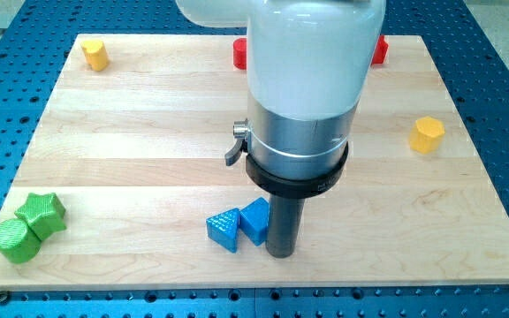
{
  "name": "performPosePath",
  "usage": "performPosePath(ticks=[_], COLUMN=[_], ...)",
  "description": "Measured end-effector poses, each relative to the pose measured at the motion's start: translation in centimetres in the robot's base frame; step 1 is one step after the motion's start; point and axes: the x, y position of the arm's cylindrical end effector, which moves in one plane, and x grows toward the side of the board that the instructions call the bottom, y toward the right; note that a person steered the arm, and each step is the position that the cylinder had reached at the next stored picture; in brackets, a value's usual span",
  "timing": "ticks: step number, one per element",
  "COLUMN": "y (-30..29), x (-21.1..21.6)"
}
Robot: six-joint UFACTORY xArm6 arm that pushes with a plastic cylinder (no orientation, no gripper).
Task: Put the red star at the top right of the red circle
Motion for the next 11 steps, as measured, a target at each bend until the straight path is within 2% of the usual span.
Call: performPosePath(ticks=[1, 2, 3, 4, 5, 6, 7, 8, 9, 10, 11], y=[2.2, 4.3, 4.5, 8.6, 15.9, 19.9, 20.6, 17.0, 20.1, 20.9, 15.8], x=[-1.1, -6.7, -14.0, -20.3, -26.4, -30.2, -31.6, -31.7, -33.2, -34.8, -34.9])
